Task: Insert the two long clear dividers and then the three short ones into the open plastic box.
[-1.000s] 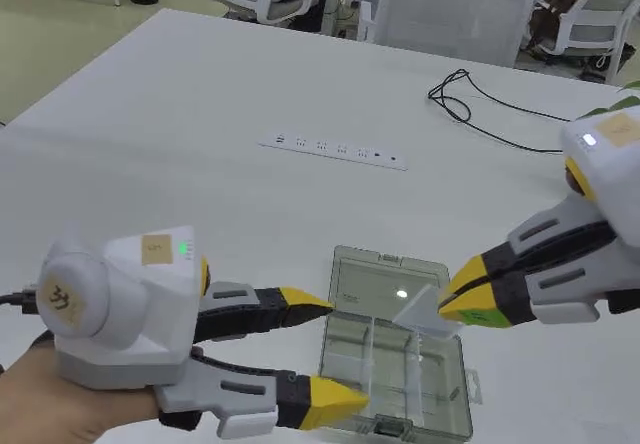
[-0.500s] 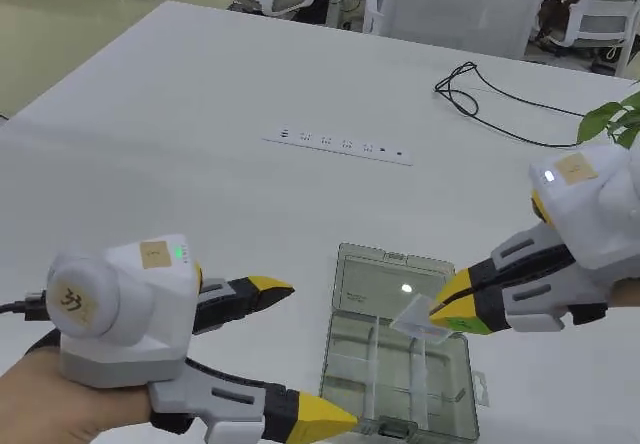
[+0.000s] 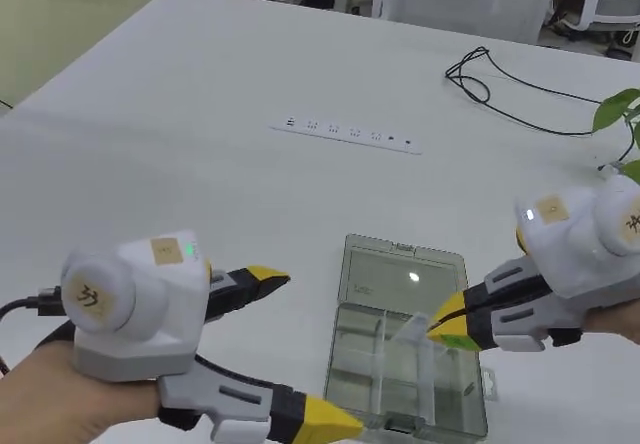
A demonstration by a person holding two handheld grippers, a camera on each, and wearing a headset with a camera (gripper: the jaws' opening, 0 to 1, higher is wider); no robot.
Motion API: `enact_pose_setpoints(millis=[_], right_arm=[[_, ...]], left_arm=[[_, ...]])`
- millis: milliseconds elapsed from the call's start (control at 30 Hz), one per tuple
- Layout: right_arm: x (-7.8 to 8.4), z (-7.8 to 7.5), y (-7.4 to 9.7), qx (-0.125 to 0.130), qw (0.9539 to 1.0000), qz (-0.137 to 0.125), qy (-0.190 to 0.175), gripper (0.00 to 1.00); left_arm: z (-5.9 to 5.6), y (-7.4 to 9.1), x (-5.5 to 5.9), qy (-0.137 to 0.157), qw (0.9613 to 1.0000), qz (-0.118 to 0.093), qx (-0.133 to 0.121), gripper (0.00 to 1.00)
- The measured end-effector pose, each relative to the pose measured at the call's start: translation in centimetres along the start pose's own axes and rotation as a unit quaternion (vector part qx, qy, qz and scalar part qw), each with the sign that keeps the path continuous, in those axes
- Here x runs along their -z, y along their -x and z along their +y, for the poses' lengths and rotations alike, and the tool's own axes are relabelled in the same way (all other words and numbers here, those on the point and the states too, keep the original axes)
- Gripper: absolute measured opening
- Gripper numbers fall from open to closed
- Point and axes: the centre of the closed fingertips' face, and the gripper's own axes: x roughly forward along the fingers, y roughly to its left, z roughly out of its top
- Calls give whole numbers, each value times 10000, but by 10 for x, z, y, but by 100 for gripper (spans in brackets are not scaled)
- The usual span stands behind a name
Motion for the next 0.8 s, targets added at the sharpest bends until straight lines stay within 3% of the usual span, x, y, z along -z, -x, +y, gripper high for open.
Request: enact_pose_setpoints(millis=[600, 800], right_arm=[[13, -6, -8, 18, 10000, -38, -31, 2], [13, -3, -11, 21, 9996, -64, 271, 2]], left_arm=[[-4, -4, -1, 56, 10000, 25, 74, 98], [-5, -5, 0, 77, 9999, 29, 85, 97]])
